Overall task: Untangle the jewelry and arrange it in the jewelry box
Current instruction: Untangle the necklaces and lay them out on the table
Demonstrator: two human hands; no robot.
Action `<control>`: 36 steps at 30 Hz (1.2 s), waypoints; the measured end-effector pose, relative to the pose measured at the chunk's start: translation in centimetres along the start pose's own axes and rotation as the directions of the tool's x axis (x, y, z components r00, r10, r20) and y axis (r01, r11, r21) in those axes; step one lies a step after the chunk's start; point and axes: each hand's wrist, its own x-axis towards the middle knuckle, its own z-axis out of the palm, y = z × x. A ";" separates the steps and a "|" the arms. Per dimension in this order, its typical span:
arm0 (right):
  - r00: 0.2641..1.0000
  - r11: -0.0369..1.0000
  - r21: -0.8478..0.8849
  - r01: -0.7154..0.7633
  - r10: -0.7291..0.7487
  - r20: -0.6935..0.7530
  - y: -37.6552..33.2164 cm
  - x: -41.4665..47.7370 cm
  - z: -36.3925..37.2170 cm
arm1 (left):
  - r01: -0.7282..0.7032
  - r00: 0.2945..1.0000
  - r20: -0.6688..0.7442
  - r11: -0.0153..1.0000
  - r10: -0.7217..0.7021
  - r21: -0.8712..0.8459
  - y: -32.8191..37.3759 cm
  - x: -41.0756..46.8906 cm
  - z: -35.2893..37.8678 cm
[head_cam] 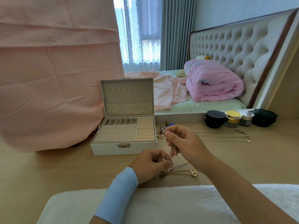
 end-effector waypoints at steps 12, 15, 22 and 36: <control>0.995 0.992 -0.114 0.053 -0.062 -0.075 -1.4 0.2 -0.9 | 0.026 0.999 -0.031 0.970 -0.019 0.243 0.0 -0.2 -0.6; 0.993 0.907 -0.407 0.109 -0.116 0.007 -1.2 0.0 -1.3 | 0.025 0.998 -0.060 0.980 -0.013 0.197 -0.1 -0.2 -1.1; 0.983 0.614 -0.788 0.045 0.115 0.146 -1.0 -0.1 -1.7 | 0.062 0.998 -0.012 0.994 -0.062 0.094 0.4 -0.6 -1.8; 0.997 0.854 -0.519 0.044 -0.006 0.074 -0.5 0.1 -1.6 | 0.082 0.973 -0.228 0.979 -0.037 0.189 -0.1 -0.3 -0.9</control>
